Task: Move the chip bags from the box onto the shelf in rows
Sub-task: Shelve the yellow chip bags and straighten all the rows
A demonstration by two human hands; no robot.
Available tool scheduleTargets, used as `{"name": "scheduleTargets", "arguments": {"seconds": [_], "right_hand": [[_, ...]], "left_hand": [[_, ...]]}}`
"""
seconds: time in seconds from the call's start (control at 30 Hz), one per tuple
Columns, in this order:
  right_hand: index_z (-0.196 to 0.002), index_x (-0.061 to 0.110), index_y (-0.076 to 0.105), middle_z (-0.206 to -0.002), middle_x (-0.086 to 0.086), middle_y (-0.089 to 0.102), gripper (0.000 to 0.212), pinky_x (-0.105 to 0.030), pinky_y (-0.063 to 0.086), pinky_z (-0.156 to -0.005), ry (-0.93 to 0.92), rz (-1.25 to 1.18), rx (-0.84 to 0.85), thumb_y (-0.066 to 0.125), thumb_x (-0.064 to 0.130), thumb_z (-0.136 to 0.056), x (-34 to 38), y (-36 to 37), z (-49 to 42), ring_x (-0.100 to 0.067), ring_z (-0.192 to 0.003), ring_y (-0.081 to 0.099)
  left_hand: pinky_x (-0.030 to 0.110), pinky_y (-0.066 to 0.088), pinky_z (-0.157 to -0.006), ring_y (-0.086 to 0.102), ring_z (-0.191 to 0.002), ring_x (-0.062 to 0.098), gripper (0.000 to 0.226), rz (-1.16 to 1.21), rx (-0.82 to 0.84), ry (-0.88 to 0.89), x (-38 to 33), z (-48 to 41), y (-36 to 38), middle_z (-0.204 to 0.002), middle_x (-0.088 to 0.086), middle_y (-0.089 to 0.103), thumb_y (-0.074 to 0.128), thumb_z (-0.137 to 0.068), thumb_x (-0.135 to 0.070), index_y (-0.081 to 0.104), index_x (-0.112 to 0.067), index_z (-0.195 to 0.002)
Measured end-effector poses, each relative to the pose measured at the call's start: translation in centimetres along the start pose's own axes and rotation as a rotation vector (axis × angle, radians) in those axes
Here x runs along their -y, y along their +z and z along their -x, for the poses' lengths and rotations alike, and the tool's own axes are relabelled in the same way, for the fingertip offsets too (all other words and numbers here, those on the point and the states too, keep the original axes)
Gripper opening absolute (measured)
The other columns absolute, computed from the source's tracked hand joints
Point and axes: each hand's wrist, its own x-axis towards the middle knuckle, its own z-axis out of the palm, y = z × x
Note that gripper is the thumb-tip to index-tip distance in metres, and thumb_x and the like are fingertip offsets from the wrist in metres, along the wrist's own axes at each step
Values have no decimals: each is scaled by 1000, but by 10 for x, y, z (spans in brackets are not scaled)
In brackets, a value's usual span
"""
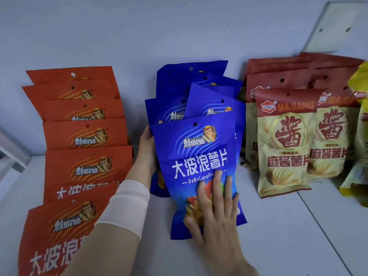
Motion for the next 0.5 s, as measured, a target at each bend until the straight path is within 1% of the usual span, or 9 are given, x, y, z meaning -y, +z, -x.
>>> {"name": "scheduleTargets", "arguments": {"seconds": [0.07,0.13,0.2,0.27,0.3,0.37,0.43,0.47,0.5], "right_hand": [[-147,29,8,-155,-4,7,58,-58,31,-103,39,-110,-61,18,54,-96,-4,-1,-3,-30,-141,13],[-147,32,8,-156,-4,6,60,-51,35,-101,68,-207,-94,23,57,-94,-8,-2,-5,-23,-140,16],[-144,40,15,-156,-5,3,70,-41,33,-98,127,-262,-106,37,67,-84,-13,-2,-5,-19,-137,20],[-140,51,10,-156,-3,-4,87,-35,25,-98,235,-322,-72,47,78,-66,-13,-3,-7,-7,-134,13],[-138,57,4,-155,0,-8,93,-33,21,-99,283,-354,-43,45,84,-59,-13,-4,-8,1,-130,9],[-133,64,-1,-154,5,-12,91,-30,17,-102,347,-423,12,37,90,-54,-13,-8,-11,11,-125,5],[-130,67,1,-155,7,-7,78,-29,16,-105,405,-524,48,31,82,-61,-13,-15,-17,10,-127,8],[-129,66,0,-155,7,-3,75,-29,17,-106,424,-565,58,32,79,-62,-15,-16,-20,10,-127,9],[-127,66,-1,-155,7,3,79,-34,19,-109,448,-603,70,39,78,-61,-17,-16,-24,8,-127,12]], "left_hand": [[41,53,-79,65,-95,27,78,-35,-7,40,-1,1,4,-115,11,64,69,-64,-54,51,-13,-128],[45,50,-91,63,-103,26,73,-76,33,36,-7,3,7,-118,7,64,58,-73,-68,54,-18,-126],[43,48,-93,63,-105,21,70,-76,94,32,-12,6,8,-115,2,66,35,-75,-73,58,-24,-120],[37,50,-87,65,-102,14,67,-91,132,72,-13,7,5,-108,-5,69,26,-76,-70,59,-27,-115],[35,50,-86,64,-103,12,66,-105,154,106,-15,11,5,-108,-8,69,29,-74,-70,58,-28,-116],[40,47,-95,57,-115,14,73,-175,166,162,-19,13,3,-122,-8,63,42,-67,-78,54,-31,-122],[50,38,-103,50,-124,20,87,-250,178,192,-20,13,0,-133,-3,54,53,-60,-83,49,-32,-129],[53,36,-104,49,-124,22,91,-271,190,196,-20,13,0,-134,0,53,57,-57,-83,47,-31,-131],[54,36,-103,50,-123,24,95,-276,198,196,-19,14,0,-134,2,53,61,-55,-82,45,-29,-133]]}}
